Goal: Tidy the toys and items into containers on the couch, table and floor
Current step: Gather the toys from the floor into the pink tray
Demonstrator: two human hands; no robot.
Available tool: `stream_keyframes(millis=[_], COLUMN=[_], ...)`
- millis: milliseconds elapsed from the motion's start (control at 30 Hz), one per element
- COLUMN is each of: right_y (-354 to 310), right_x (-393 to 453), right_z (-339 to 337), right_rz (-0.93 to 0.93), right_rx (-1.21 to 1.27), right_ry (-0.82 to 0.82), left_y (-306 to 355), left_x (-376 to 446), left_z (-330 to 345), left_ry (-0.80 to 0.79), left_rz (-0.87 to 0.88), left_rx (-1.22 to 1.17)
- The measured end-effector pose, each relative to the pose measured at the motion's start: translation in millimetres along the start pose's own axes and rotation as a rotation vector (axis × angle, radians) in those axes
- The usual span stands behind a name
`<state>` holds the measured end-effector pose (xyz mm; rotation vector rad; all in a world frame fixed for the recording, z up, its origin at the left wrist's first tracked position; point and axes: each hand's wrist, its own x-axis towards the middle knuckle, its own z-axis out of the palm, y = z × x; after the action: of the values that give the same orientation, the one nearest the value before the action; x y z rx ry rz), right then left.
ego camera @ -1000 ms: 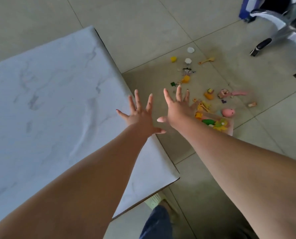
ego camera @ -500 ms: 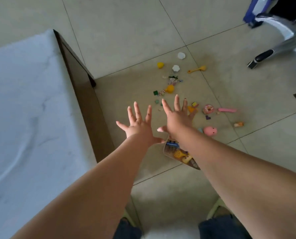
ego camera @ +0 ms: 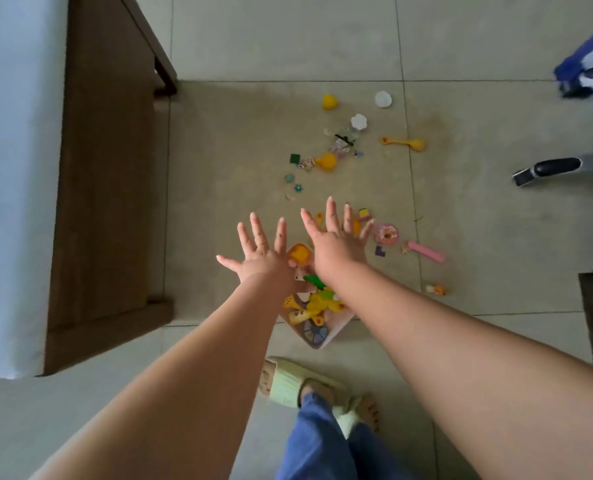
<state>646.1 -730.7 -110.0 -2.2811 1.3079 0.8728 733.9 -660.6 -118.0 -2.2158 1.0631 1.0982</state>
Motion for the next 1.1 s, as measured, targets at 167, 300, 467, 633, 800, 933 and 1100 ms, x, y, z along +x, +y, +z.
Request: stream_keyframes(millis=[167, 300, 467, 633, 800, 933, 1100], right_y=[1, 8, 52, 144, 245, 286, 299], right_x=[27, 55, 91, 124, 144, 163, 192], right_z=[16, 30, 49, 74, 87, 103, 129], right_rz=[-0.094, -0.168, -0.266, -0.414, -0.526, -0.560, -0.633], right_rx=[-0.099, -0.118, -0.191, -0.249, -0.322, -0.363, -0.388], right_ry=[-0.021, -0.002, -0.031, -0.084, -0.117, -0.119, -0.045], left_y=[1, 8, 55, 156, 270, 307, 312], left_x=[14, 27, 45, 65, 87, 94, 111], left_z=[14, 23, 53, 98, 122, 136, 174], left_ry=[-0.030, -0.032, -0.038, -0.040, -0.050, -0.044, -0.007], left_rz=[-0.076, -0.121, -0.173, -0.320, -0.364, -0.388, -0.419], left_rx=[-0.113, -0.165, -0.310, -0.496, -0.617, -0.656, -0.642])
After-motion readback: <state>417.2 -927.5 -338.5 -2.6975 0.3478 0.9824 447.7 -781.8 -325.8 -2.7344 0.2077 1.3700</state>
